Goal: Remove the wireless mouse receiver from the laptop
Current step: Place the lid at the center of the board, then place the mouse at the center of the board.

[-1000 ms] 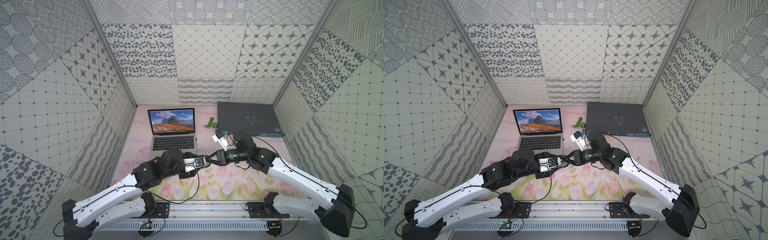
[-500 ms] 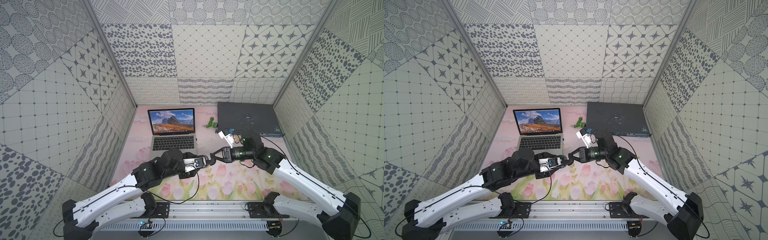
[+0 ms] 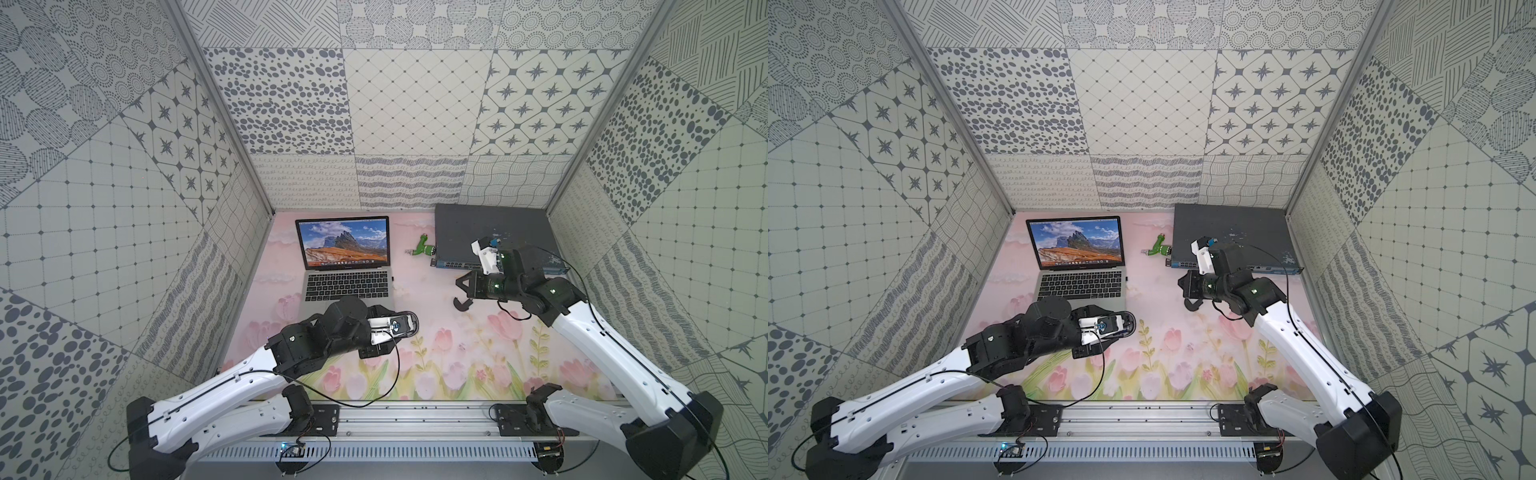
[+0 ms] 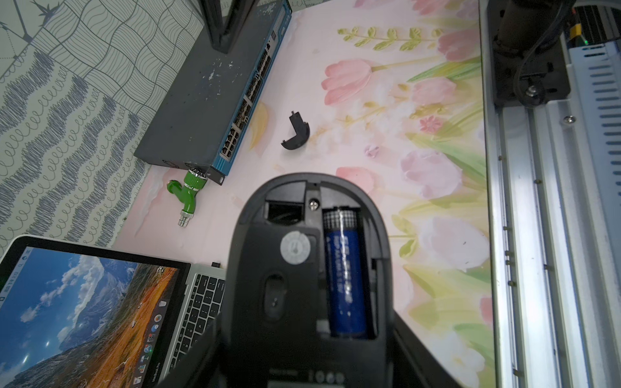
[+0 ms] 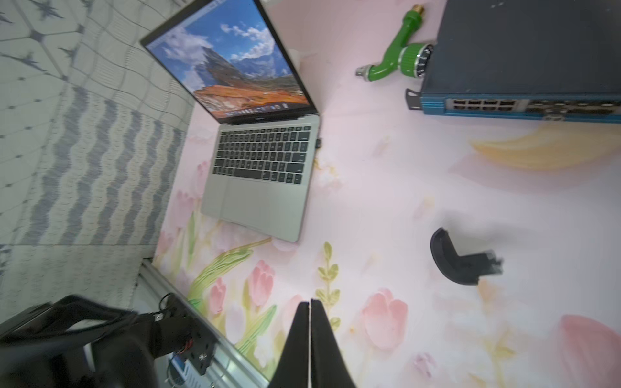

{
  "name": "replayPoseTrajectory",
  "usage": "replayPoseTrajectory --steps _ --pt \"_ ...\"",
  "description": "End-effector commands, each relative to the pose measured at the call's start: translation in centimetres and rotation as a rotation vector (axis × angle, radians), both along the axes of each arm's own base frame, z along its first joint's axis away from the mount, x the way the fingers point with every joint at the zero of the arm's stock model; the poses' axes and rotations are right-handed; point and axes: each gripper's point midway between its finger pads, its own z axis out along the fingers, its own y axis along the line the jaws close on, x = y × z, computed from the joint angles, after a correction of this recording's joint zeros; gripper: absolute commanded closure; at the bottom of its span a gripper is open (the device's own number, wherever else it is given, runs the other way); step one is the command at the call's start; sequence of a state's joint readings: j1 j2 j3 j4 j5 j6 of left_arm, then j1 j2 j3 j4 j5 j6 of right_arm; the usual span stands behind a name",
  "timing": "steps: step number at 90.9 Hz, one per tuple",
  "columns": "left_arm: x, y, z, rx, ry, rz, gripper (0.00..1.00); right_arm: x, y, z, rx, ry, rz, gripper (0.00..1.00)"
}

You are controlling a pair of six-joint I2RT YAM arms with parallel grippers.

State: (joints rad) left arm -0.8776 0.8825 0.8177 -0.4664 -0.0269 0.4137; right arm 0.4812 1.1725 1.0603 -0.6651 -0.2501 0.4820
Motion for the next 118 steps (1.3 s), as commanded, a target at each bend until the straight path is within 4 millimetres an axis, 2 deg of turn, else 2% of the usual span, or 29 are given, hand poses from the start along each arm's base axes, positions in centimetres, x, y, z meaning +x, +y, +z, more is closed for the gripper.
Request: replayPoseTrajectory --steps 1,17,22,28,31,39,45,51,64,68,75,79,83,90,95,101,106,118 --pt "0.1 -0.8 0.8 -0.059 0.009 -0.001 0.85 1.3 -2.6 -3.8 -0.2 0.014 -0.064 1.0" --pt "-0.1 -0.9 0.7 -0.066 0.022 -0.005 0.85 2.9 -3.5 -7.5 -0.294 0.06 -0.094 0.99" --pt "-0.1 -1.0 0.5 -0.066 0.034 -0.008 0.85 3.7 -4.5 -8.3 -0.324 0.067 -0.134 0.86" --pt "-0.1 -1.3 0.1 -0.061 0.053 -0.012 0.85 4.8 -6.1 -9.4 -0.346 0.091 -0.186 0.77" --pt "-0.1 -1.4 -0.2 -0.057 0.063 -0.01 0.85 5.4 -7.1 -10.0 -0.359 0.107 -0.224 0.7" --pt "-0.1 -1.6 -0.7 -0.044 0.089 -0.007 0.85 6.3 -9.0 -11.6 -0.385 0.155 -0.275 0.61" --pt "-0.1 -1.8 -1.0 -0.044 0.107 -0.004 0.85 6.8 -10.3 -12.7 -0.438 0.169 -0.293 0.59" --pt "-0.1 -1.9 -1.2 -0.047 0.125 0.004 0.85 7.3 -10.8 -14.0 -0.468 0.19 -0.278 0.59" --pt "0.7 -2.1 -1.8 -0.047 0.184 0.08 0.85 8.3 -10.5 -15.7 -0.477 0.232 -0.26 0.56" --pt "0.7 -2.5 -2.7 -0.037 0.222 0.1 0.84 8.5 -10.1 -15.7 -0.461 0.236 -0.251 0.56" --pt "-0.1 -2.7 -5.7 0.076 0.242 0.116 0.8 8.5 -9.2 -15.2 -0.415 0.225 -0.244 0.56" --pt "-0.1 -2.4 -7.2 0.13 0.215 0.147 0.82 8.4 -8.8 -14.7 -0.389 0.21 -0.238 0.56" --pt "0.3 -3.0 -8.1 0.09 0.207 0.171 0.83 8.1 -8.4 -14.2 -0.371 0.198 -0.231 0.56" --pt "-1.0 -4.8 -9.9 0.024 0.247 0.075 0.8 7.6 -8.0 -13.0 -0.343 0.171 -0.217 0.56" --pt "-0.9 -5.0 -11.3 0.033 0.247 0.069 0.78 7.0 -7.9 -12.3 -0.321 0.158 -0.215 0.55" --pt "-0.8 -5.0 -13.1 0.082 0.25 0.058 0.7 6.2 -7.6 -11.7 -0.294 0.15 -0.214 0.55" --pt "-0.5 -5.2 -14.0 0.126 0.269 0.068 0.65 5.6 -7.3 -11.4 -0.274 0.142 -0.203 0.55" --pt "-0.3 -5.7 -15.5 0.213 0.297 0.055 0.67 4.8 -7.2 -10.6 -0.255 0.12 -0.195 0.55"
